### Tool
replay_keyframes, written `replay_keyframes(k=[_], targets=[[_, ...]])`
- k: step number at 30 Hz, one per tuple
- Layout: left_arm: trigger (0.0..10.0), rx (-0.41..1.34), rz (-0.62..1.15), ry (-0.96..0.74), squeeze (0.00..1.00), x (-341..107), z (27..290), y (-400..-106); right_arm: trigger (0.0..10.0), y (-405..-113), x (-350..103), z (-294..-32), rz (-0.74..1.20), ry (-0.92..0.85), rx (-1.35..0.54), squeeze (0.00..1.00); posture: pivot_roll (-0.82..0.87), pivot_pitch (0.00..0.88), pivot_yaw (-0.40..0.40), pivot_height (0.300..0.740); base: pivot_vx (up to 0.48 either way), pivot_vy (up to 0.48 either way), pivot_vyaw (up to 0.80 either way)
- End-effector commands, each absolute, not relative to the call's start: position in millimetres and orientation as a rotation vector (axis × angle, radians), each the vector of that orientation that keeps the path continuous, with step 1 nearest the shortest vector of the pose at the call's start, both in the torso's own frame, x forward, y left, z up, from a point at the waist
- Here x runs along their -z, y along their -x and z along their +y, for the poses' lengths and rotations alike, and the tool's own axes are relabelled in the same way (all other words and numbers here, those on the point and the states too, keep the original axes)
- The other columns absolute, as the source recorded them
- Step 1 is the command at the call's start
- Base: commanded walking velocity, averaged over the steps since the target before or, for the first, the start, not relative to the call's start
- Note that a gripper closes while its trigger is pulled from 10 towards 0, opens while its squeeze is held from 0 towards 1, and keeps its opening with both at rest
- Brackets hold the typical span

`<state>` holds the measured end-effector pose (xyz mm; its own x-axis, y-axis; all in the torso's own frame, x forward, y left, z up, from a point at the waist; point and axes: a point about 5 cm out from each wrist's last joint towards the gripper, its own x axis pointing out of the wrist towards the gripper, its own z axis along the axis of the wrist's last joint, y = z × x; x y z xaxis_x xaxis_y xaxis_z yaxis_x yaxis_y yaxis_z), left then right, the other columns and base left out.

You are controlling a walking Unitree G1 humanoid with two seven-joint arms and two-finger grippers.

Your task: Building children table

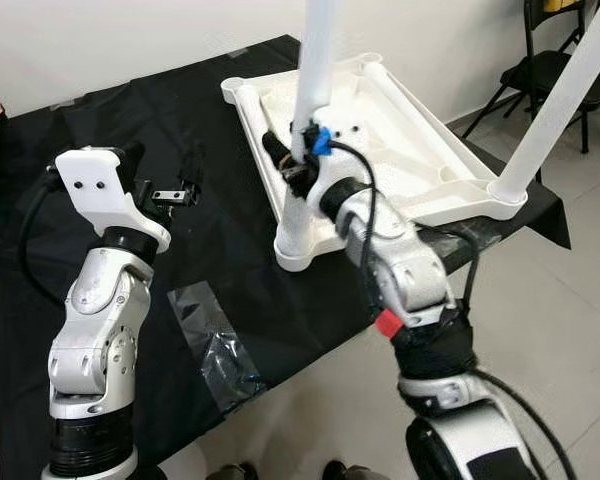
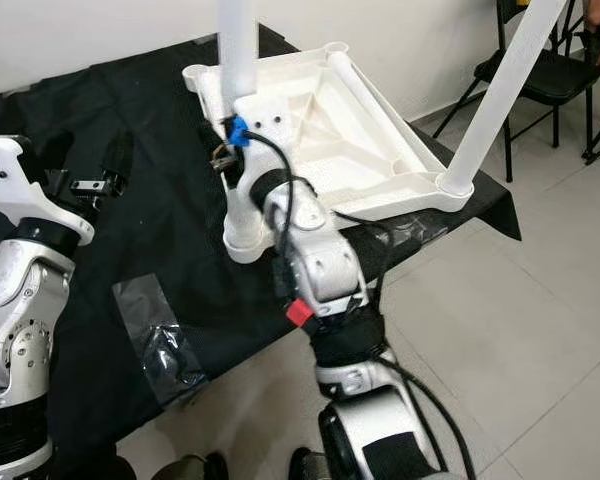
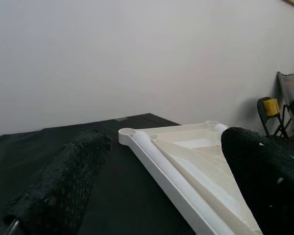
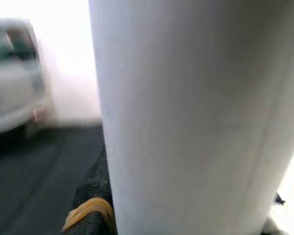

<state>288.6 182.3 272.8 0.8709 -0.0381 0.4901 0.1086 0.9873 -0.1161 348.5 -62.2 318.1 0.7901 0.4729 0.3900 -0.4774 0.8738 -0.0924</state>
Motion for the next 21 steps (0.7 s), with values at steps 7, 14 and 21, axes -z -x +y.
replay_keyframes(k=[7, 14, 21], targets=[[10.0, 0.085, -0.517, 0.149, 0.0, -272.9, 183.8, -290.0, 10.0, -333.2, -344.2, -62.0, -0.548, -0.051, -0.731, 0.0, 0.0, 0.139, -0.002, 0.74, 0.0, 0.0, 0.0], [10.0, 0.143, -0.548, 0.134, 0.0, -284.4, 181.1, -289.1, 10.0, -337.2, -326.0, -66.1, -0.439, 0.15, -0.86, 0.0, 0.0, 0.12, -0.005, 0.74, 0.0, 0.0, 0.0], [10.0, 0.432, -0.745, 0.069, 0.0, -342.8, 177.1, -267.7, 10.0, -363.2, -321.2, -112.5, -0.328, 0.377, -0.695, 0.0, 0.01, 0.095, -0.014, 0.74, 0.0, 0.0, 0.0]])
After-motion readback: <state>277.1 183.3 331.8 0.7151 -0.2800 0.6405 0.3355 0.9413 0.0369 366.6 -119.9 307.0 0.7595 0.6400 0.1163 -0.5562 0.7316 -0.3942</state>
